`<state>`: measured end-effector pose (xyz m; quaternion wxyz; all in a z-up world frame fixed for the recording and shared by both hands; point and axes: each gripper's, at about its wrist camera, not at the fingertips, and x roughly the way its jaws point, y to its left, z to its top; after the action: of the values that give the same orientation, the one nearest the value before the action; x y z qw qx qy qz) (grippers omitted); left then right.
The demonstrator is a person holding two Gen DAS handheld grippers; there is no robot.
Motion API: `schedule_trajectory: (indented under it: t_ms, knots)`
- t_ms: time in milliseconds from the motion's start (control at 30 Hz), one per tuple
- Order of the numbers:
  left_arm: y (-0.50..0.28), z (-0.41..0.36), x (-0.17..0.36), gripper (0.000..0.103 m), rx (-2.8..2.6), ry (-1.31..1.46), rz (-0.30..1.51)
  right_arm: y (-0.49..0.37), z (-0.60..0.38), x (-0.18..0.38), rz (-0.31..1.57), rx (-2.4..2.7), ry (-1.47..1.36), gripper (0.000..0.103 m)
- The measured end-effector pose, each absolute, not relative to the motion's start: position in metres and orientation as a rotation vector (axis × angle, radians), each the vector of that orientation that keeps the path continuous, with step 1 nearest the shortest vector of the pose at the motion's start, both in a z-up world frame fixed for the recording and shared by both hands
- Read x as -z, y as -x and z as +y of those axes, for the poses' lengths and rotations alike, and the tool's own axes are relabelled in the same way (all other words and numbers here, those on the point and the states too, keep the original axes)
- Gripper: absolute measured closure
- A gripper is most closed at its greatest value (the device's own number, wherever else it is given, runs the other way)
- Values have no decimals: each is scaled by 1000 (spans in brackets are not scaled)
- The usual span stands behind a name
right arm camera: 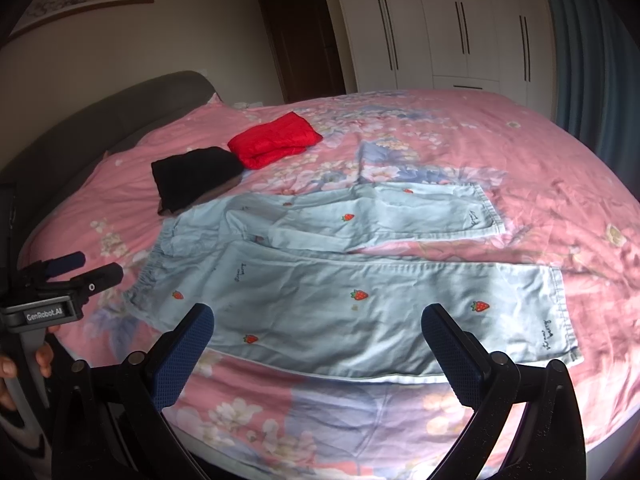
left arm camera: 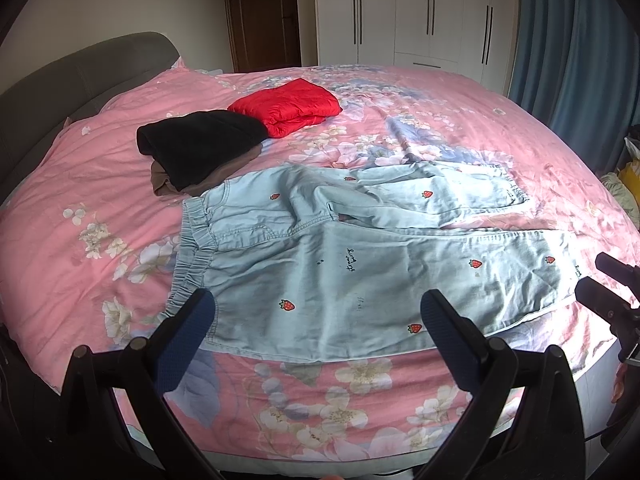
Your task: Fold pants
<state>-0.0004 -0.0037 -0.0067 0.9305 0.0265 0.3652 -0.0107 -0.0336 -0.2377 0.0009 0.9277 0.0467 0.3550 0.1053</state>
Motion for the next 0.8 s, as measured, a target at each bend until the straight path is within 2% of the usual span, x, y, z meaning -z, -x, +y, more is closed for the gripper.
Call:
schedule_trajectory:
  t_ms: [800]
  knots:
    - [-3,-8,7,0,22,-65,737,34,-239,0,730,-216,-93,0]
